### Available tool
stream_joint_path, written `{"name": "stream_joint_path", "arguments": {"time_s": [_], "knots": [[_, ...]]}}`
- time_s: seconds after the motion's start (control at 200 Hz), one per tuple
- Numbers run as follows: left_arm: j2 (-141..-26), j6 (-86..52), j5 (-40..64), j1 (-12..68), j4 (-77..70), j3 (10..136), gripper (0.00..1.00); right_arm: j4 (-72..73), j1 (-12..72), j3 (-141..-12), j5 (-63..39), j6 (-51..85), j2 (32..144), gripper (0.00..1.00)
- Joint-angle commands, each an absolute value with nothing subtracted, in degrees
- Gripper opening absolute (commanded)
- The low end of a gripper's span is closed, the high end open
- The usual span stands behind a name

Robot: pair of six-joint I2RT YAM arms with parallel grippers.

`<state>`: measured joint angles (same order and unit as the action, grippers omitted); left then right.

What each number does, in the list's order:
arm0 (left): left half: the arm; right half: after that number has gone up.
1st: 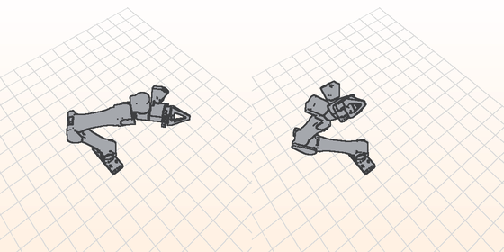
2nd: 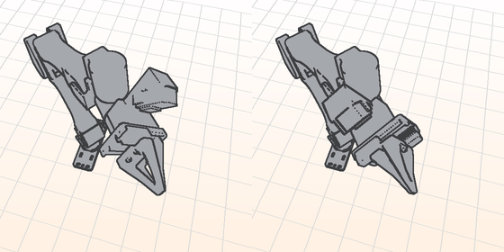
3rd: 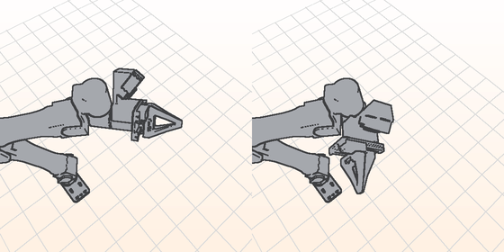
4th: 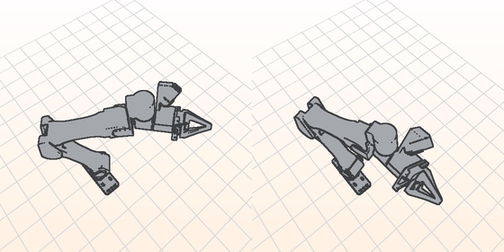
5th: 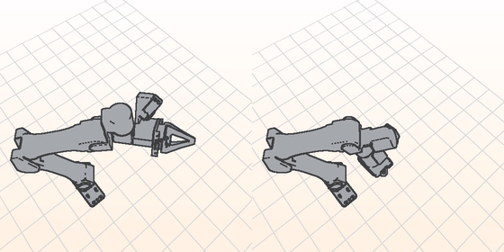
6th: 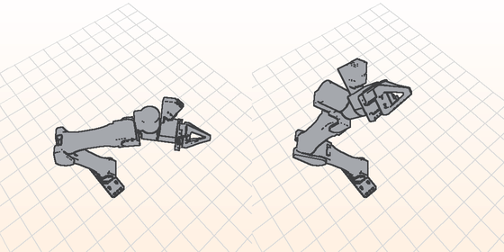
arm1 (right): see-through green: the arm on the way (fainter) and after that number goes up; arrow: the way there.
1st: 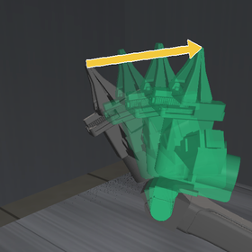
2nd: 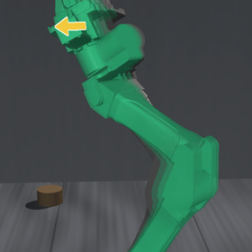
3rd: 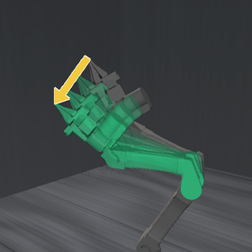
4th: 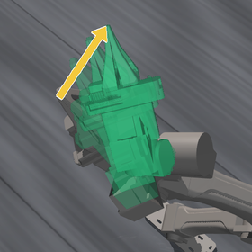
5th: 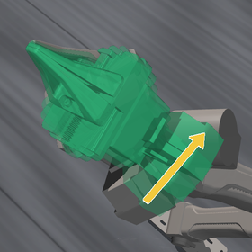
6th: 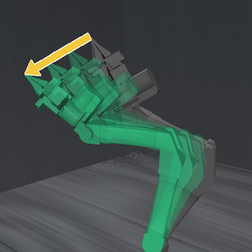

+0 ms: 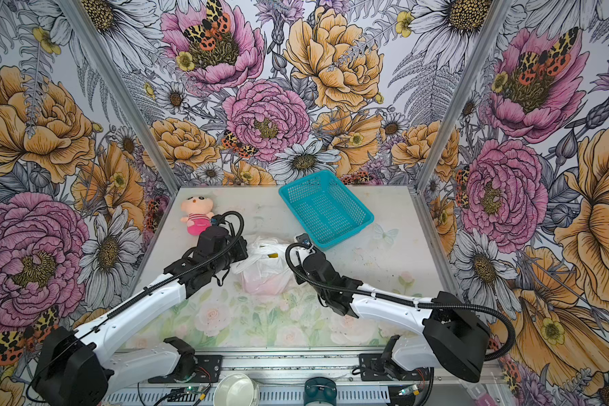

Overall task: Untie the knot of the plastic bag and take out the fruit
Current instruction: Untie the plastic bag at the center of the table.

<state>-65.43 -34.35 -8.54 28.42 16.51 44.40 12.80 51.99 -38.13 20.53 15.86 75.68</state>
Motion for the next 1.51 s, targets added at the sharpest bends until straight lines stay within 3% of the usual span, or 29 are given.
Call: {"name": "stream_joint_path", "arguments": {"time_s": [0.0,1.501], "knots": [[-64.0,-34.1,-10.0,27.2,15.8,43.5,0.0,14.6,50.8,-36.8,21.5,17.7,73.7,0.0],[-64.2,-39.5,1.0,15.8,10.5,37.6,0.0,23.8,37.0,-25.2,20.1,29.3,70.6,0.0]]}}
